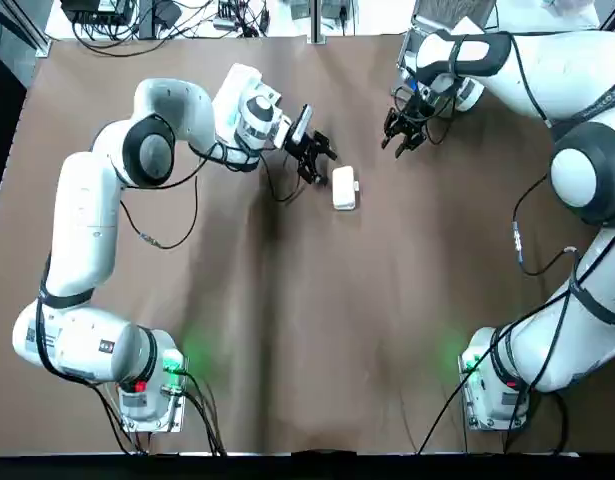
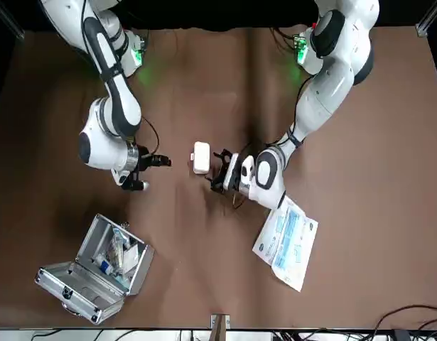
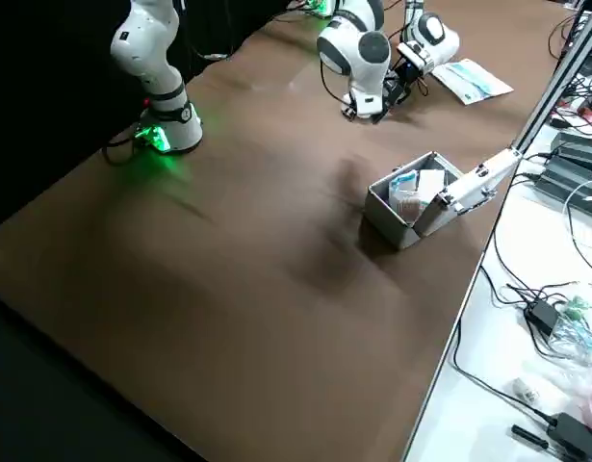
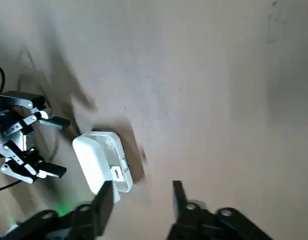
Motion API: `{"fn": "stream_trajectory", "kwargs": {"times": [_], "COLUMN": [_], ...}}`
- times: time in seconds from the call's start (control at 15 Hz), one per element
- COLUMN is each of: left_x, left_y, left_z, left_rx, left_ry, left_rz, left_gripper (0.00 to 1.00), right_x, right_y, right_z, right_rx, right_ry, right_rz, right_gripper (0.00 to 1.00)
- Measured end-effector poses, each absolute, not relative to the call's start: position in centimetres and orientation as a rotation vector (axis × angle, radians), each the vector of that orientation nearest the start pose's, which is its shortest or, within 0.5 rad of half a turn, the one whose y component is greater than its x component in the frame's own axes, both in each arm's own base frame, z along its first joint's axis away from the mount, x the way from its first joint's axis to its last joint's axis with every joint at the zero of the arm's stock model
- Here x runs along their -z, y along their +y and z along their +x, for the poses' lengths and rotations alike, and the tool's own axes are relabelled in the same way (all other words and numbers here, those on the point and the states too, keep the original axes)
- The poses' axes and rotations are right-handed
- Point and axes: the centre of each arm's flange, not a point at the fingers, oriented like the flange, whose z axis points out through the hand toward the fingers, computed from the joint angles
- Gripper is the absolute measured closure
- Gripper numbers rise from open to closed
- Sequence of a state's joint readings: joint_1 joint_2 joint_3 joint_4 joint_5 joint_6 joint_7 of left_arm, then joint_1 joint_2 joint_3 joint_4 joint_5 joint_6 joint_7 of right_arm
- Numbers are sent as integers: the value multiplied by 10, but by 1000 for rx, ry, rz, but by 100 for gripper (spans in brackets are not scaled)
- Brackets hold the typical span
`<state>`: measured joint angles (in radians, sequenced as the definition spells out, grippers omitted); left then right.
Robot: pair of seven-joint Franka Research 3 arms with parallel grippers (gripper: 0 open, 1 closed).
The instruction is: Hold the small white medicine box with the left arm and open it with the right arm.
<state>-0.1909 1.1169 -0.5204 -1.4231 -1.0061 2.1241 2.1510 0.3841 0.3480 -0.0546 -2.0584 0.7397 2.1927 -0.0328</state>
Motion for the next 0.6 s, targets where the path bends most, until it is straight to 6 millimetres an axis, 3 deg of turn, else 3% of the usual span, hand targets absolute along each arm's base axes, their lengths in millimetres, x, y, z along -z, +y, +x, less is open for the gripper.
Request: {"fn": "stream_trajectory", "kwargs": {"times": [0.2,0.33,0.47,0.6], "left_x": [-84,-83,-80,-76], "left_y": [-435,-437,-447,-454], "left_z": [541,540,534,528], "left_rx": [-623,-624,-625,-626], "left_ry": [-1549,-1556,-1580,-1600], "left_rz": [1135,1140,1154,1154], "left_gripper": [0,0,0,0], "right_x": [-241,-229,-206,-194], "right_y": [224,236,248,248], "right_z": [529,522,514,512], "right_rx": [-389,-409,-449,-466], "right_ry": [218,244,281,286], "right_rz": [-2583,-2563,-2547,-2545], "right_gripper": [78,81,99,99]}}
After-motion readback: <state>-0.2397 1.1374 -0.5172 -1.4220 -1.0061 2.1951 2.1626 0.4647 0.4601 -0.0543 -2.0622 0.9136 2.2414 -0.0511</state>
